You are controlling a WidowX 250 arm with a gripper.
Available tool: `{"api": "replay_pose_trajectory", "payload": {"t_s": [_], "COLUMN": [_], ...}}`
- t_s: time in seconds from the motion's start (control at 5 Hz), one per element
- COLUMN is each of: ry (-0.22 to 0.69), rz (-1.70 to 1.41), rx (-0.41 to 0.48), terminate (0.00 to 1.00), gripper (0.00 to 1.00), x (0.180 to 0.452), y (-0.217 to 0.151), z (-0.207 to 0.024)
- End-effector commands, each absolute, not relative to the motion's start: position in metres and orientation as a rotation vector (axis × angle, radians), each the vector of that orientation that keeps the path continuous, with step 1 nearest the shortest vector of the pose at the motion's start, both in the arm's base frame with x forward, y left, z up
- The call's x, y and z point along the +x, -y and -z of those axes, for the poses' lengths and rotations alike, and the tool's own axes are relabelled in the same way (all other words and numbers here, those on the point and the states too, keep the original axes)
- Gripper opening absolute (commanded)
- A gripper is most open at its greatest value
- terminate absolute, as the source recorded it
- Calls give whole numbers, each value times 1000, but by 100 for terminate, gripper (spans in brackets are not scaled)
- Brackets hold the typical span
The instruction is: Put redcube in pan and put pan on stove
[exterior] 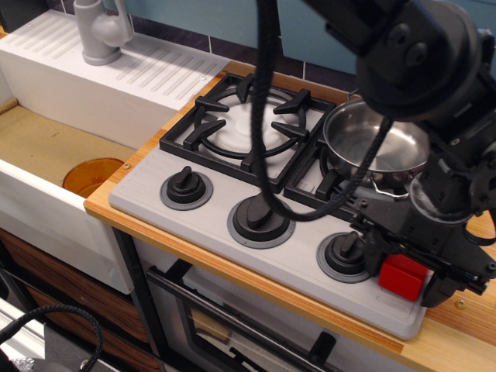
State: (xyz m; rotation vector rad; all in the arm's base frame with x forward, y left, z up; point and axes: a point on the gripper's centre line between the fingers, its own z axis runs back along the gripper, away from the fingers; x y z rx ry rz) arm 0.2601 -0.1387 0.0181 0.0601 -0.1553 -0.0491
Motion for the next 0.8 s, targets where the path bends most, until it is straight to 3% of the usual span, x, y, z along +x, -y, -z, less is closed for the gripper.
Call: {"api": "replay_pose_trajectory", "payload": {"t_s": [0.0,0.6], "ry": [141,66], "rz": [51,78], "rx": [77,118], "terminate": [0,0], "gripper": [0,0], "x": [270,295], "y": [132,121], "z": [-49,-107]}}
